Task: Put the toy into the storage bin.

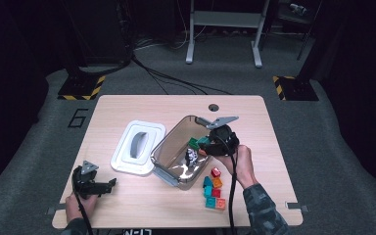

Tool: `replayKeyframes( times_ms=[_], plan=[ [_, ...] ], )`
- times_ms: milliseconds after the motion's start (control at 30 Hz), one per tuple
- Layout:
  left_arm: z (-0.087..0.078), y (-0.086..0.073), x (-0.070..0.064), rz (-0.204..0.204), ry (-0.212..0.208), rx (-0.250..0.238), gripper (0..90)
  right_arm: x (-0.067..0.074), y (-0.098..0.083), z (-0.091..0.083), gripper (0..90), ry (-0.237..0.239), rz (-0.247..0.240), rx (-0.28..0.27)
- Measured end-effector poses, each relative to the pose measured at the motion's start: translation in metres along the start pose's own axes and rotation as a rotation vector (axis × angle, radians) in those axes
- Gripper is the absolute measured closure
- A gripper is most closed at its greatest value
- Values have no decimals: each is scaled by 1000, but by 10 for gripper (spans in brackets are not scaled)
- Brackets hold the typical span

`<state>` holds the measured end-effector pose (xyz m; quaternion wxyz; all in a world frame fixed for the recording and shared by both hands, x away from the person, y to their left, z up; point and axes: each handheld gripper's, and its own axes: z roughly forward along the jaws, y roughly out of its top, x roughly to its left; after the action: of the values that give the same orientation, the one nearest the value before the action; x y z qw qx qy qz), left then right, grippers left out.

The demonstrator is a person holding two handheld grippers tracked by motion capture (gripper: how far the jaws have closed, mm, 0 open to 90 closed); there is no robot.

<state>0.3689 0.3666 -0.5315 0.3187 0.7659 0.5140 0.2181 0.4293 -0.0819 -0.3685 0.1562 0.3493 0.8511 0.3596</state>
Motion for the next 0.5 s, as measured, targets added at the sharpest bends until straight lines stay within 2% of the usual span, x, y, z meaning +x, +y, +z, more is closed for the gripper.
replayKeyframes(
  times_ms=[500],
  plan=[
    [0,0,0,-1,-2,1,0,1,-7,14,587,-1,-8,83]
  ],
)
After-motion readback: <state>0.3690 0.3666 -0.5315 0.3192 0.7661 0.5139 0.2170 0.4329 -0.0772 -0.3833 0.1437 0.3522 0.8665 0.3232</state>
